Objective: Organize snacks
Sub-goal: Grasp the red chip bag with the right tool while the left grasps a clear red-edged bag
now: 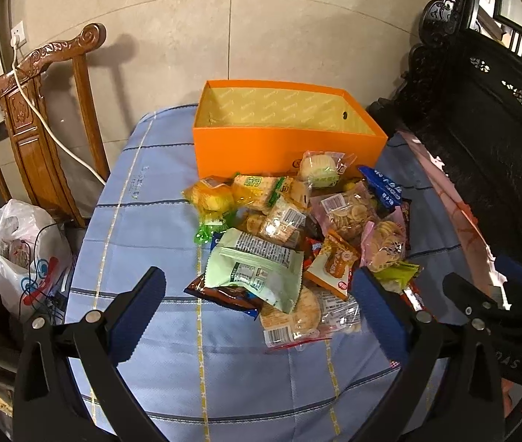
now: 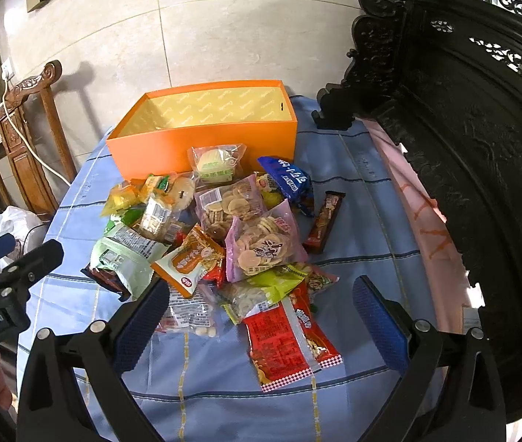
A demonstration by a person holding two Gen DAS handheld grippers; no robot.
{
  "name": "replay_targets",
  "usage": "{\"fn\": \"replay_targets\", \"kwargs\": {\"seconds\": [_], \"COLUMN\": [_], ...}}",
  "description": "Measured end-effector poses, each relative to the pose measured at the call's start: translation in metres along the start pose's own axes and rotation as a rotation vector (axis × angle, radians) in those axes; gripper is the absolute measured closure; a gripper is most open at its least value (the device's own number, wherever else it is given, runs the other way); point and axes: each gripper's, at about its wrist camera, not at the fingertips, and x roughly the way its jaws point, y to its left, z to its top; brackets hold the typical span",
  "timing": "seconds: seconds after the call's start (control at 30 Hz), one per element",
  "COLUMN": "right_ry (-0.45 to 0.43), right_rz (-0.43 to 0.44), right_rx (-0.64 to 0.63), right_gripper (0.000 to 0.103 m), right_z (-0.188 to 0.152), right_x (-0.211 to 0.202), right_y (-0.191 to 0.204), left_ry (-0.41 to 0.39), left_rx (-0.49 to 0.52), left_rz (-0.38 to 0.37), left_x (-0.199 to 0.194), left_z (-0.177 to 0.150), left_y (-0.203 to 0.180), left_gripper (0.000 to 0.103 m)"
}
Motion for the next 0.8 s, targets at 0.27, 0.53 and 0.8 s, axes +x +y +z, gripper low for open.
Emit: {"fn": "replay_targets", "kwargs": {"seconds": [0.27,0.53,0.8], "right_ry": [0.005,0.036,0.124], "right_rz": [0.052,0.099,0.124], "right_rx": [-0.05,-0.117,-0.159], "right_gripper": [0.003,0.003,0.004], "right_z": [-0.011,-0.048,-0.073], "right_x": [0.012,0.052,0.115], "right_y": [-0.001,-0.021,-0.021], "left_ry": [-0.056,-0.007,0.067], "left_rx": [0.098,0.271,0.356], "left_rz": [-0.018,-0.116,-0.147], "left_x": [0.009,0.06,0.118], "left_z": [-0.015,-0.065,-0.09], "left_y": [-0.006,-0.026,-0.044], "left_gripper": [0.004,0.004,0.004]}}
